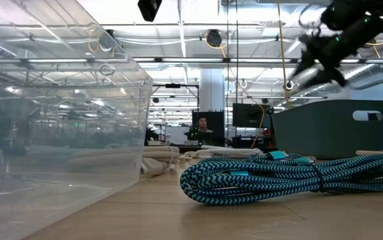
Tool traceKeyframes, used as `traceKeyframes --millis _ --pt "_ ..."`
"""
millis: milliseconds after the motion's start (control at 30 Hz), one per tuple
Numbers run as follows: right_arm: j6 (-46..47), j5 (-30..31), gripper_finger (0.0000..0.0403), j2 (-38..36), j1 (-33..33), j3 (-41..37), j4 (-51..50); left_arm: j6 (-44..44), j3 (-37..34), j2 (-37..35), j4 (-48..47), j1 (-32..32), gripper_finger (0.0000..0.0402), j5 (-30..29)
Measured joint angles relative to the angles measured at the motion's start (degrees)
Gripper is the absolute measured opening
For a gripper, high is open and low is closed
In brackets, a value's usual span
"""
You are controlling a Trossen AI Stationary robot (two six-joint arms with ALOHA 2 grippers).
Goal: Pick & Place USB Port
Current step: Put the pink charger cable into the transparent bin
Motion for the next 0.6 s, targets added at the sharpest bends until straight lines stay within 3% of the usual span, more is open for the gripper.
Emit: traceKeyframes --millis 100,200,400,600 --pt "4.3 -8.4 0.0212 -0.3 3.7 0.0 9.4 0.0 0.0 0.0 0.0 0.0 0.0131 0.0" --pt "6.6 -10.3 0.0212 -0.5 9.6 0.0 15.5 0.3 0.0 0.0 0.0 0.0 0.0131 0.0" --pt "6.8 -7.6 0.0212 -0.4 25.8 -0.1 23.7 1.0 0.0 0.0 -0.1 -0.1 0.0131 0.0" --pt "6.2 0.5 0.0212 -0.1 43.7 -5.9 43.1 1.0 0.0 0.0 -0.1 -0.2 0.0131 0.0"
